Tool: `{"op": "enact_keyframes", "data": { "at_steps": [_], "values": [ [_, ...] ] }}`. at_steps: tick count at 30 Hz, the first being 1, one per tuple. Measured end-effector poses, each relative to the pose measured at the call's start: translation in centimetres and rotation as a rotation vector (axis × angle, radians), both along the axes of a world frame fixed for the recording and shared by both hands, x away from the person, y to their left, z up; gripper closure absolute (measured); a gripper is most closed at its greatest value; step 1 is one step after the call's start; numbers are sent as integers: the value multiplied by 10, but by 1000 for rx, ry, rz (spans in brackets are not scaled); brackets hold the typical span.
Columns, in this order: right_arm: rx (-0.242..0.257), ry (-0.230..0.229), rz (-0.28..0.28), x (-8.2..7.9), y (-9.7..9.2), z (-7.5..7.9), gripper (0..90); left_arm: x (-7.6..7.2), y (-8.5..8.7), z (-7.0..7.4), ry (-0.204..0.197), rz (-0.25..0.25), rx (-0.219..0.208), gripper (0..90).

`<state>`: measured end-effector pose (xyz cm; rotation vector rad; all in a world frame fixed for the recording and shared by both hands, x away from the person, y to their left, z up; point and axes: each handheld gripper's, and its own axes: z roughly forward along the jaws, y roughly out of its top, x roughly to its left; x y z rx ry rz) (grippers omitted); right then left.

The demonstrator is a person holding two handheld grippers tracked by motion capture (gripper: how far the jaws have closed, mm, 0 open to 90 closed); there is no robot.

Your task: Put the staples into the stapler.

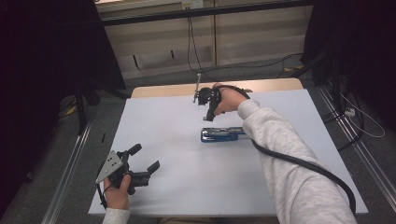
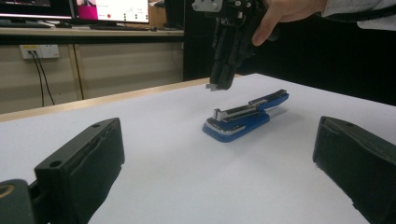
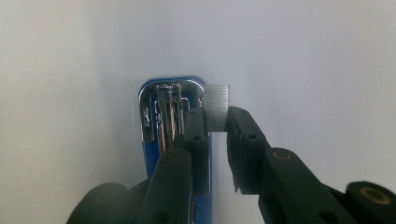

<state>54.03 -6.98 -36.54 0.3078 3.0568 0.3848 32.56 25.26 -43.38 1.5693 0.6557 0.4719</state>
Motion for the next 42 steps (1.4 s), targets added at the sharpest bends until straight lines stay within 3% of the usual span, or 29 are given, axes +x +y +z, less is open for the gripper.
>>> {"op": "enact_keyframes", "data": {
  "at_steps": [3,10,14,24,42],
  "values": [
    [0,-2,-6,0,-1,0,787,-1,1,0,2,-7,17,24],
    [11,0,-3,-1,-2,1,787,0,0,0,4,-7,2,24],
    [12,4,-3,-1,-2,1,787,2,0,0,-14,-11,25,27],
    [22,11,-16,-1,-4,2,787,2,-1,0,-8,-25,30,28],
    [12,37,22,-11,5,0,787,1,-1,1,-10,-17,44,28]
  ]
}}
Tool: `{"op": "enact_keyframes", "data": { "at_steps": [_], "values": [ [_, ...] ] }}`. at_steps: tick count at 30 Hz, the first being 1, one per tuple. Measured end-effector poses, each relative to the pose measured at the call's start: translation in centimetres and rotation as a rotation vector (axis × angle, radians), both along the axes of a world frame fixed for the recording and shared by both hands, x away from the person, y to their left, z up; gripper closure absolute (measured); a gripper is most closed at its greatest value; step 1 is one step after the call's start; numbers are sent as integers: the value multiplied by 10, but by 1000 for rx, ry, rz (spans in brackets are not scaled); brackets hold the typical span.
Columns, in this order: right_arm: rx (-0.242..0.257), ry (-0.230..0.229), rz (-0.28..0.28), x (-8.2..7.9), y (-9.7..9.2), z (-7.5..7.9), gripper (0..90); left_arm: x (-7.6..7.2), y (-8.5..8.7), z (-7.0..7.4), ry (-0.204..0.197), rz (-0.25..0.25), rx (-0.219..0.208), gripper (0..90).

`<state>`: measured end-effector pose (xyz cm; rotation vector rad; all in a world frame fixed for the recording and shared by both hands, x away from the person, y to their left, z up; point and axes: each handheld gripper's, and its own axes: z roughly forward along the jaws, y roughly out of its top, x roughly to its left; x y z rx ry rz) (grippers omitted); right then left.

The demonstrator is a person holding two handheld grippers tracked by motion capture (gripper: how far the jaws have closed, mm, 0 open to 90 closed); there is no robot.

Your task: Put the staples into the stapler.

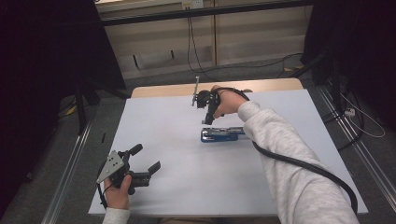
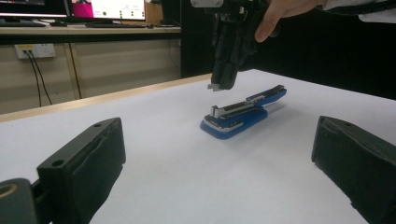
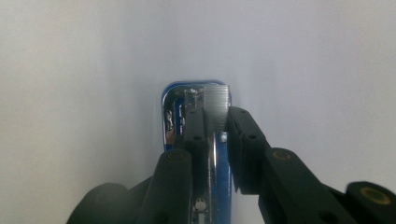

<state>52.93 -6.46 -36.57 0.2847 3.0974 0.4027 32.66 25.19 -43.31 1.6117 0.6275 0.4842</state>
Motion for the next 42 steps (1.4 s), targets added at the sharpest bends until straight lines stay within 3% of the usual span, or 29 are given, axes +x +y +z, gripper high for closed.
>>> {"op": "enact_keyframes", "data": {
  "at_steps": [42],
  "values": [
    [1,33,9,-7,-3,-18,786,1,-1,-1,6,9,-9,28]
  ]
}}
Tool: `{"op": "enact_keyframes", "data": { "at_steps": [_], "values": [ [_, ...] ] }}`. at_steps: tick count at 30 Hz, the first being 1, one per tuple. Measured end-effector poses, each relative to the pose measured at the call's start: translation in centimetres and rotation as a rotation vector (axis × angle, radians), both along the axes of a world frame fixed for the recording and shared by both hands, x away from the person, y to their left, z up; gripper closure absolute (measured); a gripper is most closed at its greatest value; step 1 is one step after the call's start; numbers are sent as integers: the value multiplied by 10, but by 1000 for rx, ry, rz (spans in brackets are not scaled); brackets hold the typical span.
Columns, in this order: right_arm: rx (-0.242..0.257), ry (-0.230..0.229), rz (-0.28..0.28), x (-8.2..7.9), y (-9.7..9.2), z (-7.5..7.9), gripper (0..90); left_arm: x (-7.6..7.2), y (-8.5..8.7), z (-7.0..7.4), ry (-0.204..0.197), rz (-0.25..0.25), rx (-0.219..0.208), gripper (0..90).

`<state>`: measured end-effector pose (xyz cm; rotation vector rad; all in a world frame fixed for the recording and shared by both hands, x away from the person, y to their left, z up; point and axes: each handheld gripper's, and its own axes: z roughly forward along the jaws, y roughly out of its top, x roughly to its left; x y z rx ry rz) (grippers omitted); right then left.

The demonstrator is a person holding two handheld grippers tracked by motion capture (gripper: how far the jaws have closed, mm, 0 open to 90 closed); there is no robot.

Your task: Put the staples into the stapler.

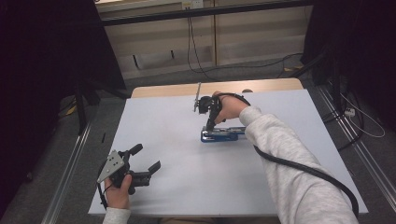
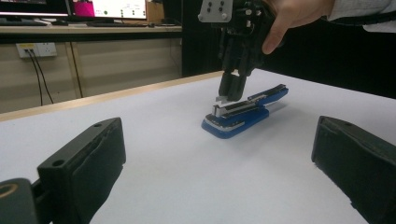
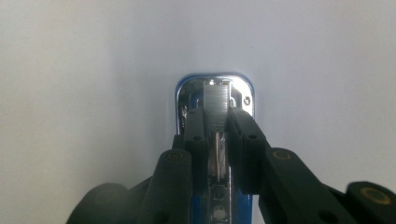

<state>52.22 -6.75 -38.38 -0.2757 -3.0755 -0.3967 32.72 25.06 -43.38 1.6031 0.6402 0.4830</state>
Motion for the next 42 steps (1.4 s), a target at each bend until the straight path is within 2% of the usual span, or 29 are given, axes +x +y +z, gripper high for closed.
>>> {"op": "enact_keyframes", "data": {
  "at_steps": [8,14,21,26,34,36,39,40,41,42],
  "values": [
    [19,2,6,1,-3,-4,786,0,0,0,-1,-6,8,28],
    [4,0,-4,1,-4,-5,786,0,0,0,-6,-2,14,29],
    [12,0,5,1,-4,-7,786,0,-1,0,5,-4,5,29],
    [19,-4,6,1,-3,-8,786,1,0,0,-4,-3,22,29],
    [17,1,-5,1,-4,-9,780,1,-1,-1,7,-7,17,30],
    [27,-4,-13,1,-3,-10,695,1,-1,-1,6,-7,18,30],
    [35,-5,-22,0,-3,-10,689,1,-2,-1,10,-13,18,30],
    [62,-13,-39,-1,-5,-9,649,1,-2,-1,16,-15,14,30],
    [75,-14,-40,-1,-7,-8,649,2,-2,-1,9,-5,22,30],
    [77,-18,-36,-3,-9,-7,640,2,-3,-1,14,-5,14,30]
  ]
}}
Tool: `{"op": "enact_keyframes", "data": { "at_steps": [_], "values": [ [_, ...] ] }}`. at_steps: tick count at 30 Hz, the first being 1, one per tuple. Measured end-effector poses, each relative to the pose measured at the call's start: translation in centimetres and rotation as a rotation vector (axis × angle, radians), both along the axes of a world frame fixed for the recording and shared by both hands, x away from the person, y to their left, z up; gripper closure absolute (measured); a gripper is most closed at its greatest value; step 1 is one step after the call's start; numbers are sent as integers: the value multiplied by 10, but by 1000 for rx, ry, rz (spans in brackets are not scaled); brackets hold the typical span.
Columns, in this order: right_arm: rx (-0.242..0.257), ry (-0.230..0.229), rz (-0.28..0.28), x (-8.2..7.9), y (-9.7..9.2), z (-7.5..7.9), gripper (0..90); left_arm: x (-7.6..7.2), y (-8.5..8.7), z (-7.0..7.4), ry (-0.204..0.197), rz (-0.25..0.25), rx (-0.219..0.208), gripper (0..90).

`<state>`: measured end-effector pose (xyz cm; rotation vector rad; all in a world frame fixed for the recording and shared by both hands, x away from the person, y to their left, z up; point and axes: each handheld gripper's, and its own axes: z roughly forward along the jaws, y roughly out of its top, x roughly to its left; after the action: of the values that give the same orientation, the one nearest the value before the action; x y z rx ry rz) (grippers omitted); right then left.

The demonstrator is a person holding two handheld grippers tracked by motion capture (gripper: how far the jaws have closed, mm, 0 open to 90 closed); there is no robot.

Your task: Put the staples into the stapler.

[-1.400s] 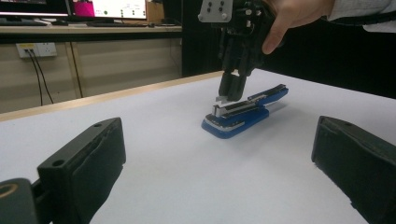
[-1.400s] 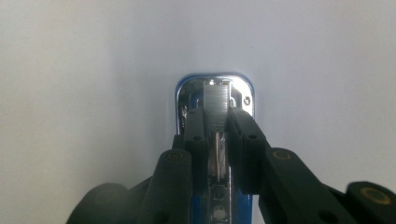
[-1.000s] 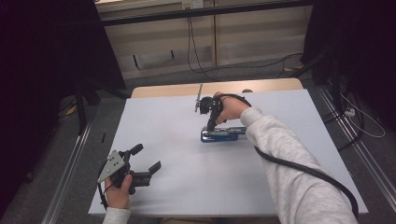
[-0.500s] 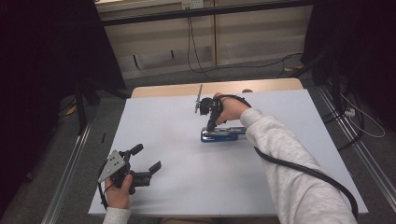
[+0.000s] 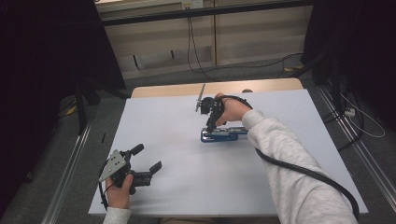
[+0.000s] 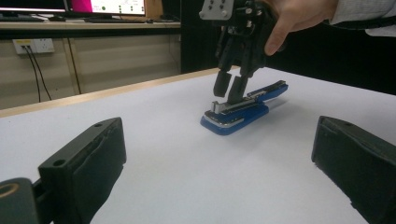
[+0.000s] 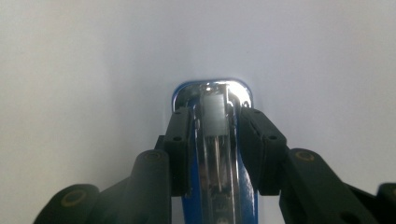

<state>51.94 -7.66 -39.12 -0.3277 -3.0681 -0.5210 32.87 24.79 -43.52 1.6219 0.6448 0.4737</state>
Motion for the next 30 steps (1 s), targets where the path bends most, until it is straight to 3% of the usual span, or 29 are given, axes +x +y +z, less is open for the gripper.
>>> {"op": "enact_keyframes", "data": {
  "at_steps": [5,12,13,20,23,25,30],
  "values": [
    [109,-17,-77,-7,-19,7,518,3,-2,-1,11,-7,21,29],
    [186,-33,-143,-15,-49,6,433,6,-11,0,49,-22,30,27],
    [208,-38,-172,-18,-58,5,421,7,-13,0,58,-27,32,27],
    [254,-54,-262,-27,-87,1,320,15,-27,0,104,-56,41,27],
    [258,-60,-272,-29,-92,0,298,17,-31,0,123,-56,60,27],
    [272,-72,-311,-33,-99,-1,228,19,-34,-1,136,-61,70,27],
    [286,-83,-335,-38,-108,-2,200,23,-41,-2,160,-80,90,26]
  ]
}}
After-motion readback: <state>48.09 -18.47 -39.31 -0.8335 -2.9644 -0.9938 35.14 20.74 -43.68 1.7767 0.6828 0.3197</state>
